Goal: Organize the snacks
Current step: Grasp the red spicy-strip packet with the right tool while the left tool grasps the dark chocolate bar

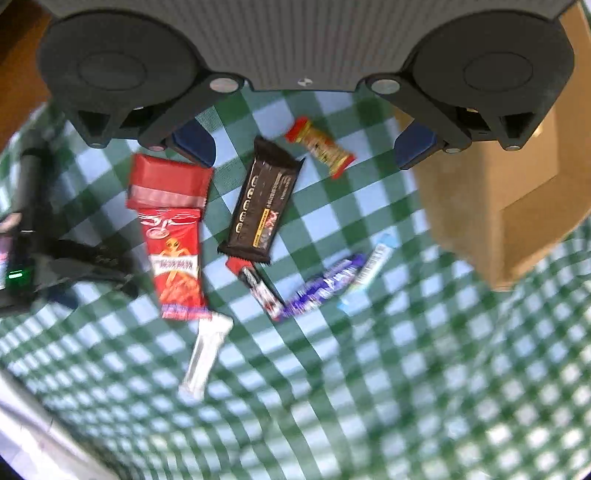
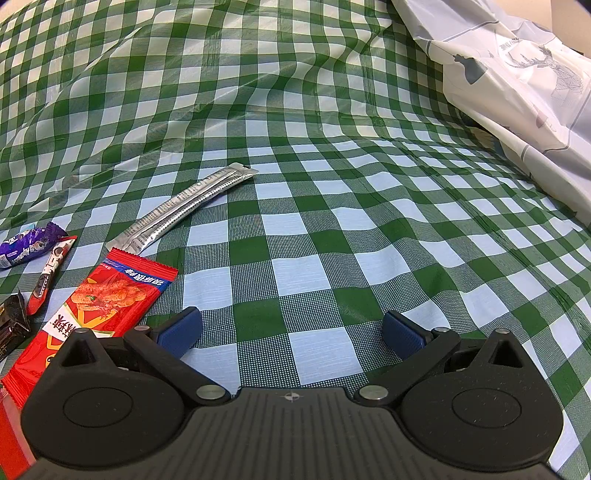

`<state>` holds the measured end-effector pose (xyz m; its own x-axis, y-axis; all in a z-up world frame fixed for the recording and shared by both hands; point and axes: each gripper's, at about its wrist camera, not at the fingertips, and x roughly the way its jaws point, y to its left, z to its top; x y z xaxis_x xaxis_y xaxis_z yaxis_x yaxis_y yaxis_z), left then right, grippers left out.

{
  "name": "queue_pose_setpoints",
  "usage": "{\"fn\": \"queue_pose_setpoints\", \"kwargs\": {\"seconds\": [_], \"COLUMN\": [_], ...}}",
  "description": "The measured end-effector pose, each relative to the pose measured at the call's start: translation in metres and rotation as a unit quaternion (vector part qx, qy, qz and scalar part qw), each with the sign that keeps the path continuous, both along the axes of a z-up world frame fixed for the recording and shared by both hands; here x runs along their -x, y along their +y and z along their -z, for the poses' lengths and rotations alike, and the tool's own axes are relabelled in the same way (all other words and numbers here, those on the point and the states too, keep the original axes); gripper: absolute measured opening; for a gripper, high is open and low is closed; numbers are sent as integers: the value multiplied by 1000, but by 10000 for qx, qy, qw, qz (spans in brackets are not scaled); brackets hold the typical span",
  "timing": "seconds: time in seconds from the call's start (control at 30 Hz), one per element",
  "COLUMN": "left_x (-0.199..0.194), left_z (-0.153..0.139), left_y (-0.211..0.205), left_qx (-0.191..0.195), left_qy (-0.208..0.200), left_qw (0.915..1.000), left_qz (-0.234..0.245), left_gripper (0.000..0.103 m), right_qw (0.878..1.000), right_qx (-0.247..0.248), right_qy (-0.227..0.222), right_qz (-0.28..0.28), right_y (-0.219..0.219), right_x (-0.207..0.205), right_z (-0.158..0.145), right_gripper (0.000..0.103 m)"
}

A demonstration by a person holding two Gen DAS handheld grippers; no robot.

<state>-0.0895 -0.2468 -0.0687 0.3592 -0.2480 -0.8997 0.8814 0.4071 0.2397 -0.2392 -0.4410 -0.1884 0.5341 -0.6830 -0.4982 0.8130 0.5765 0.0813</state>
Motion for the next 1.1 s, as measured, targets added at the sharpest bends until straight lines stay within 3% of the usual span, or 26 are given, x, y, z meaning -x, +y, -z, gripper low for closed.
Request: {"fn": "queue_pose_setpoints", "kwargs": {"seconds": [0.27, 0.33, 0.4, 0.53, 0.6, 0.7, 0.77, 0.83, 0.87, 0.9, 0.93, 1.0, 1.1], "left_x": [-43, -51, -63, -79, -80, -74, -64, -63, -66, -69, -72, -77, -75], "left_z": [80, 91, 93, 97, 97, 92, 86, 79, 78, 75, 71, 55, 18], "left_y": [-57, -64, -66, -65, -61, -54, -53, -49, -47, -44, -40, -31, -11], "left_qx": [-483, -567, -408, -330, -271, -140, -51, 16, 60, 103, 155, 317, 656], "left_qy": [608, 703, 961, 1266, 1235, 1169, 1180, 1310, 1418, 1439, 1440, 1530, 1657], "left_qw": [9969, 9958, 9944, 9907, 9915, 9930, 9922, 9904, 9891, 9890, 9892, 9877, 9839], "left_qz": [-148, -136, -189, -367, -314, -23, 396, 449, 387, 323, 239, 79, -146], "left_gripper": [103, 103, 103, 103, 101, 85, 45, 43, 43, 43, 43, 43, 43], "right_qw": [10000, 10000, 9996, 9855, 9834, 9875, 9928, 9928, 9923, 9926, 9935, 9941, 9879], "right_qx": [3, -46, -285, -1134, -1288, -1278, -922, -778, -656, -590, -526, -572, -1258], "right_qy": [18, -48, -14, -1194, -1005, -177, 212, 544, 712, 636, 502, 410, -599], "right_qz": [-14, -25, -16, -413, -789, -902, -738, -732, -777, -851, -874, -827, -679], "right_y": [-1, -2, -4, 10, 17, 22, 31, 37, 42, 47, 52, 56, 46], "right_x": [-1, 1, 0, 2, -20, -60, -75, -83, -86, -84, -81, -76, -51], "right_z": [-1, -1, -9, -33, -38, -33, -31, -29, -29, -31, -34, -38, -47], "right_gripper": [103, 103, 103, 103, 103, 103, 103, 102, 95, 70, 53, 48, 48]}}
